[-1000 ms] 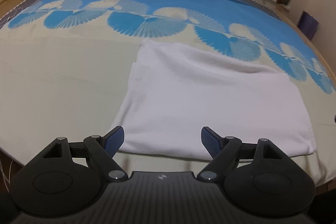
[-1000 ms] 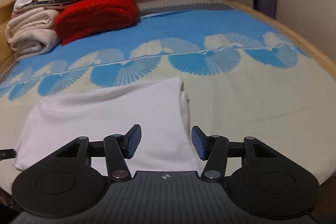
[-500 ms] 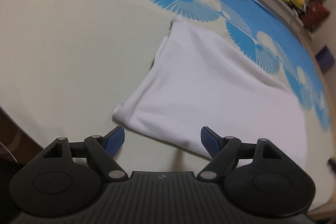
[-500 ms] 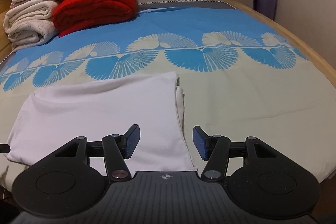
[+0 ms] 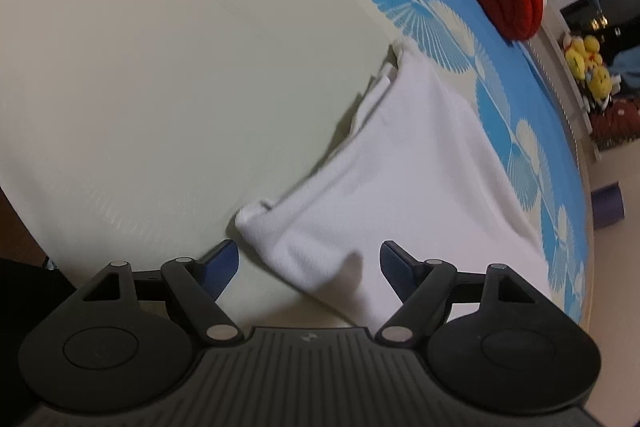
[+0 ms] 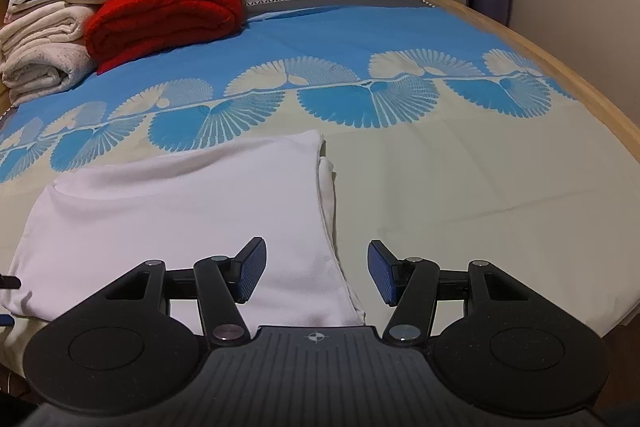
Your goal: Fold small clothes
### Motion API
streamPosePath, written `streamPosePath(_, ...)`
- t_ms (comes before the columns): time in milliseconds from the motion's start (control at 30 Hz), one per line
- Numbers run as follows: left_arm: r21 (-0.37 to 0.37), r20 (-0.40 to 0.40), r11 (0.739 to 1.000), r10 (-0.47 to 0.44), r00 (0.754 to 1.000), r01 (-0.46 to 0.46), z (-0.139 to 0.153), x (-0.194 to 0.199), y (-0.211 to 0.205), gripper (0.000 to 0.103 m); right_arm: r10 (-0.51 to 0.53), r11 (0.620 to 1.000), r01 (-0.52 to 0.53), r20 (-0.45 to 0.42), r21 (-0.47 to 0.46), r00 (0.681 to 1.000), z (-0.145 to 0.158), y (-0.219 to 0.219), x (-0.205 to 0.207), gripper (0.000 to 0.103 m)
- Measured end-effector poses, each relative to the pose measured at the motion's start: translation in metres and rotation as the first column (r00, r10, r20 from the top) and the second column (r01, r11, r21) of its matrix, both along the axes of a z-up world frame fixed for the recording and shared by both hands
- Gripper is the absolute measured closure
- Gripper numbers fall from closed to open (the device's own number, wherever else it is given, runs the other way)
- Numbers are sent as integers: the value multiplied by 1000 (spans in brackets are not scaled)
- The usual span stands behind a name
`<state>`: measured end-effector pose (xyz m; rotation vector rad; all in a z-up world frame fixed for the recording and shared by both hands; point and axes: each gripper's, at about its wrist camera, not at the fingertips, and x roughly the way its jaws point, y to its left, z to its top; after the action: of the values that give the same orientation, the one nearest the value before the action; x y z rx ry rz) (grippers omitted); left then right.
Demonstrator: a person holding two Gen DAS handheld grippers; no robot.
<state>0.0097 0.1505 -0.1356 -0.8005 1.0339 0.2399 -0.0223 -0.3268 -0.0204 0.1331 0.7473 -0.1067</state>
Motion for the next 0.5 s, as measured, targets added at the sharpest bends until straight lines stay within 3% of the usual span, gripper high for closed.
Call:
streamPosePath(100,56,-5,998,-13,1000,13,2,1,-1,46,-2,1000,2,-7,-5,1000,-1,-1,1,45)
streamPosePath(167,94,-15,995,-20,1000,21,1,2,-2,87,-3,1000,2,-10,-9,1000,-2,0,1,45)
streamPosePath(267,91,-9,996,-19,1000,20,2,-1,0,93,1,1000,-1,-13,-16,1000,-3,2,2,45)
streamPosePath(400,142,25,989,-52,998,48,16,-2,-8,94,7,1000,-8,-17,-21,1000,-4,3,3,45)
streamPosePath(500,112,40,993,-31,999,27,20,-5,-5,94,11,1000,-12,-20,-23,1000,-5,4,4,45)
